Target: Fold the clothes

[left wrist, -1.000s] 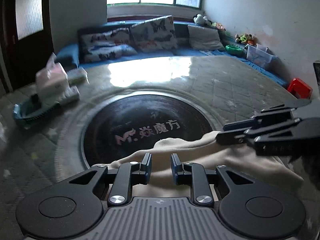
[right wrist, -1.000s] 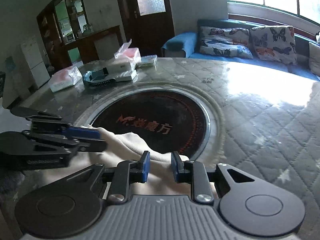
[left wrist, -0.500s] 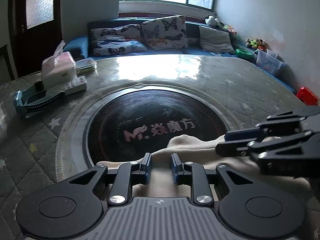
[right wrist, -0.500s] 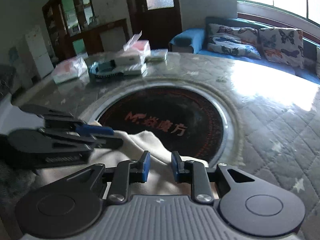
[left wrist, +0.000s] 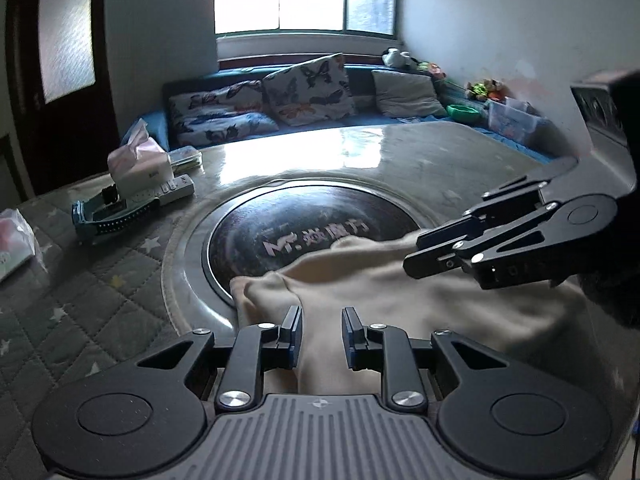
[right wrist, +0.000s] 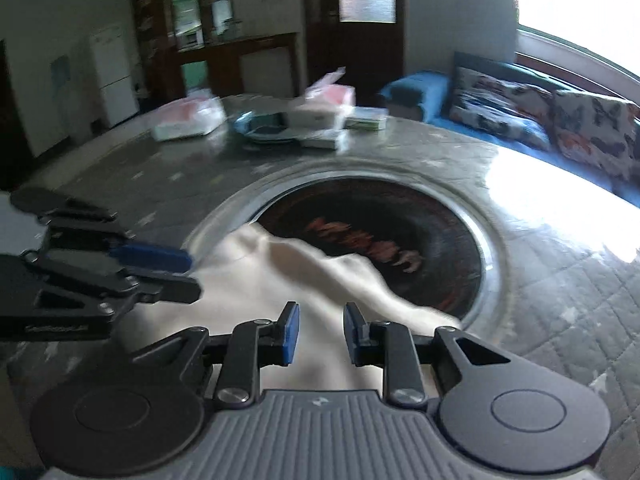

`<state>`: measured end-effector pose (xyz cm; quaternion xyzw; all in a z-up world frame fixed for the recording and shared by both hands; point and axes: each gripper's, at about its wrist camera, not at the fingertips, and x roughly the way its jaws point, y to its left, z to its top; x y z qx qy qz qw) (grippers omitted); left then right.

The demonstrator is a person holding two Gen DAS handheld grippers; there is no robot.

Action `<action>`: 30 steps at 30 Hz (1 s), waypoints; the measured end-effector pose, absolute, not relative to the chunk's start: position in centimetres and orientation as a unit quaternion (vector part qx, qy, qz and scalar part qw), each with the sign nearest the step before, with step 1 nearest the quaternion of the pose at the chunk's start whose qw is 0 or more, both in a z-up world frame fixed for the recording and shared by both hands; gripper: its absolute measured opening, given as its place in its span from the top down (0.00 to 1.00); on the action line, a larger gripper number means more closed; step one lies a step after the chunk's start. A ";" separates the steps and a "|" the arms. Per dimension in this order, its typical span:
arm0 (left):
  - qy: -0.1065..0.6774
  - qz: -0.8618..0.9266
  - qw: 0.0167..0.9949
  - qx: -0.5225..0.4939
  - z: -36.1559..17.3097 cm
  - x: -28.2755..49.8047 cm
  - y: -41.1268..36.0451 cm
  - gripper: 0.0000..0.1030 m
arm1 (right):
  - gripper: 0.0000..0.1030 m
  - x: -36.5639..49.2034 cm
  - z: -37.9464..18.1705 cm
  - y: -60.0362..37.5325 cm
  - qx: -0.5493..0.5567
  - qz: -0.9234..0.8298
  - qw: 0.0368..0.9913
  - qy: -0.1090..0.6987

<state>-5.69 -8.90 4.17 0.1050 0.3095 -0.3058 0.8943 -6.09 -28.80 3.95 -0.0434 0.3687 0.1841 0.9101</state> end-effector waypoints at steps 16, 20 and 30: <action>0.327 -0.299 0.889 0.115 2.0 -9.1 -6.8 0.75 | 0.72 -14.1 2.0 -24.6 -0.117 0.233 0.904 0.339; 0.328 -0.299 0.889 0.116 2.1 -9.6 -6.3 0.75 | 0.73 -15.1 3.2 -26.5 -0.072 0.224 0.912 0.335; 0.298 -0.299 0.900 0.109 4.6 -9.3 -6.0 0.75 | 0.73 -17.0 2.5 -32.5 -0.031 0.163 0.912 0.375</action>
